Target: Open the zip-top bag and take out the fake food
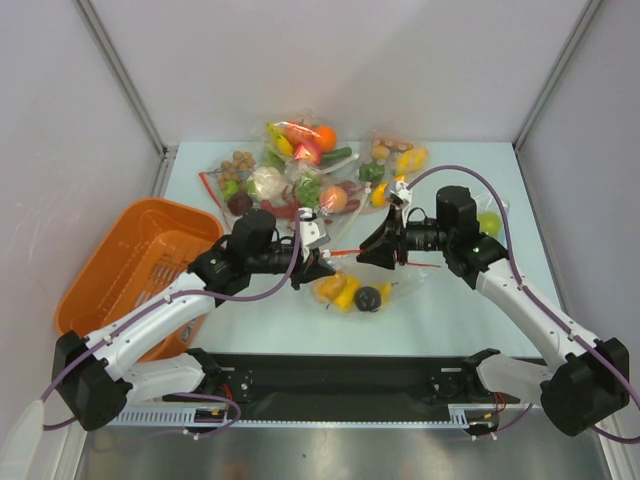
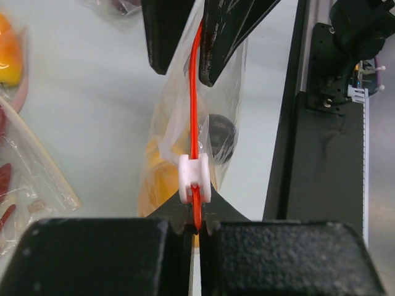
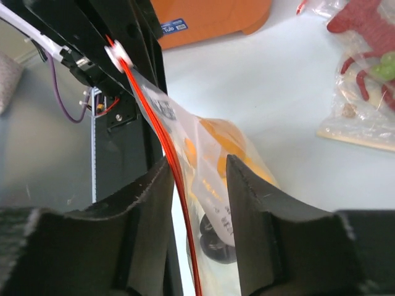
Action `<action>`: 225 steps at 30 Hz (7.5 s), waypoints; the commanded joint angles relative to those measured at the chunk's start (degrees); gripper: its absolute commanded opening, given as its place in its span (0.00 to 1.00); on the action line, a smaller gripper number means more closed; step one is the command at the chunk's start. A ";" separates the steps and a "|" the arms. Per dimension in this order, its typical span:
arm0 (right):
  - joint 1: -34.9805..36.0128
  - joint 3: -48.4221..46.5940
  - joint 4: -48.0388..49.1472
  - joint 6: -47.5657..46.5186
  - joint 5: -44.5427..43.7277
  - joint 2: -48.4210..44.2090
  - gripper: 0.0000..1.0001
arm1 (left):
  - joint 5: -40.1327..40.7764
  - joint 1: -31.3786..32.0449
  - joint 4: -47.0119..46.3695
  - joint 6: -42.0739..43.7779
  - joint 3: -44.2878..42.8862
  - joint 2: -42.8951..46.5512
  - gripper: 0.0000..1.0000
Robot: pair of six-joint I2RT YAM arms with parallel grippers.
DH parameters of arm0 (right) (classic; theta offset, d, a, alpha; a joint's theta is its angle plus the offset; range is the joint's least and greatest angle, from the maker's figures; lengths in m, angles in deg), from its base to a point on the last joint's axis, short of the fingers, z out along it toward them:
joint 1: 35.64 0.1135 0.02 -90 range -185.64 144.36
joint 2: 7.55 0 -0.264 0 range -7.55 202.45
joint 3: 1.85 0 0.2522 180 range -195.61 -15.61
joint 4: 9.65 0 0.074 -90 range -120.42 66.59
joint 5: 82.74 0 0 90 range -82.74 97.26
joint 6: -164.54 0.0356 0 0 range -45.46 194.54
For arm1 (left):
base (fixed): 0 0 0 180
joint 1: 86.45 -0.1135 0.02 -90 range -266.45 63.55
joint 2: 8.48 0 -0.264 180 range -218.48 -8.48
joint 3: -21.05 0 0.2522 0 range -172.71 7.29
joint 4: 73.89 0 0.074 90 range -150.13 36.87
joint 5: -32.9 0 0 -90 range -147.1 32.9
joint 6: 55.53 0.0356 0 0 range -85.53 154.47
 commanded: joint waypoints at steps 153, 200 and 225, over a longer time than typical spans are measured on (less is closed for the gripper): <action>5.87 -15.33 -7.65 -3.57 -20.82 -0.05 0.50 | 13.72 -14.18 -0.45 -1.39 -2.11 2.58 0.00; 15.20 -21.74 -15.02 -1.73 -44.90 11.21 0.00 | 19.87 -10.49 0.34 -2.70 -3.34 3.98 0.73; 17.91 -20.96 -17.40 2.84 -53.35 8.05 0.00 | 31.29 0.32 -12.23 -39.80 -1.66 -0.23 0.76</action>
